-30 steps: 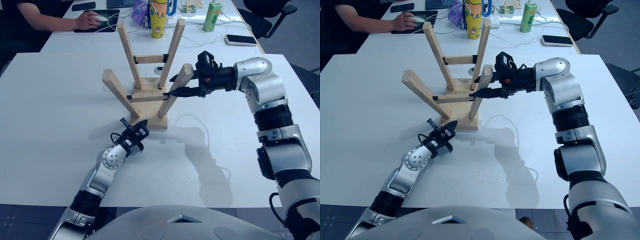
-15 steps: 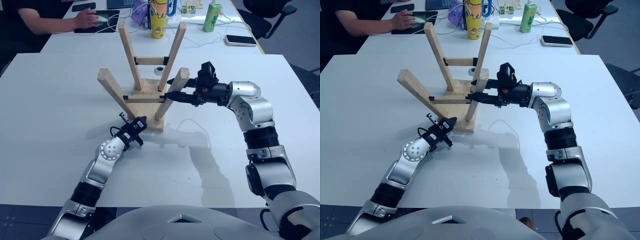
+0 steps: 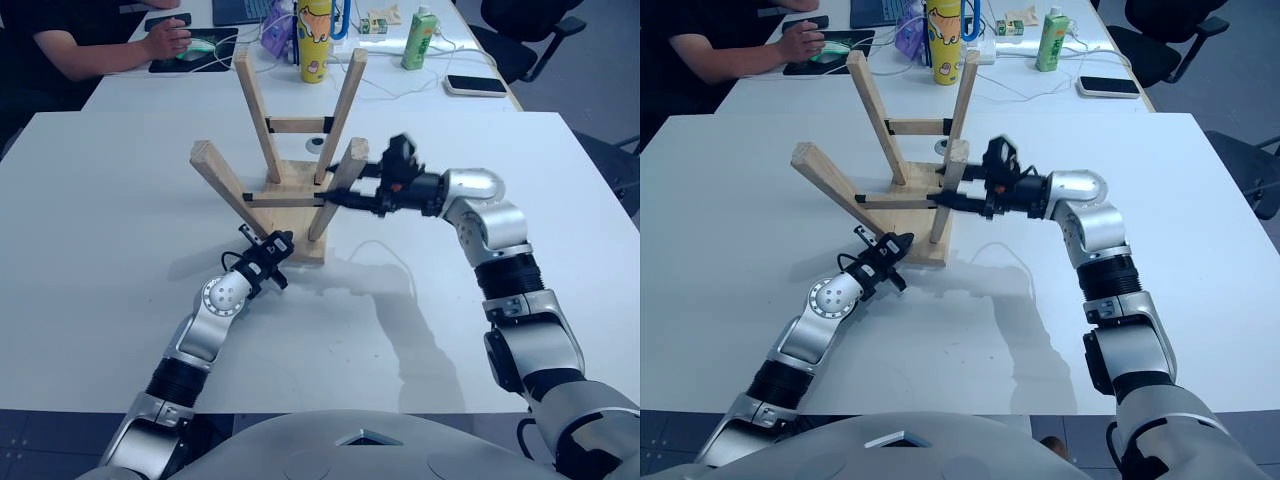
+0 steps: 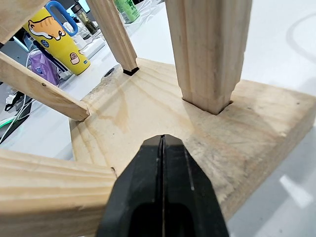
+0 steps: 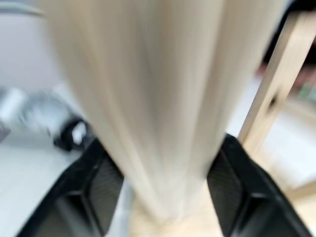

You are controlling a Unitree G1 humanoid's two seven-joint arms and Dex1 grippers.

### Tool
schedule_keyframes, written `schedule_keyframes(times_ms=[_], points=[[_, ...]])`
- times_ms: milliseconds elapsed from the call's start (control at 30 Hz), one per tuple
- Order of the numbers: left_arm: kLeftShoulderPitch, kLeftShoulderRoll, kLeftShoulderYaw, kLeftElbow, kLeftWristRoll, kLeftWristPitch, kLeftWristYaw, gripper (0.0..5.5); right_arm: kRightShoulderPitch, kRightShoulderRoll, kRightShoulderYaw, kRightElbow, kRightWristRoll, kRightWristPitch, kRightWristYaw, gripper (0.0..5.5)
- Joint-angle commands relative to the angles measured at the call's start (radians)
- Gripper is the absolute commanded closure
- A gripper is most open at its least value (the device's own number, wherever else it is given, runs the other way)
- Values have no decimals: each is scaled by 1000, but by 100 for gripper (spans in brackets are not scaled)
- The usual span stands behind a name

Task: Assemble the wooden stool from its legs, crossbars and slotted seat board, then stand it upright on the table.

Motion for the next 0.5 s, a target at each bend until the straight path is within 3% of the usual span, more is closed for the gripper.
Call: schedule_keyframes(times_ms=[33, 333, 500], points=[[60, 15, -12, 140, 31, 89, 12, 550, 16, -17, 6, 1, -28, 6, 18, 229], [28, -22, 6, 223, 19, 94, 82, 550, 184, -216, -98, -58, -49, 22, 1, 229], [47, -20, 19, 244, -1, 81, 80, 550, 36, -221, -362, -311, 380, 411, -65, 283]])
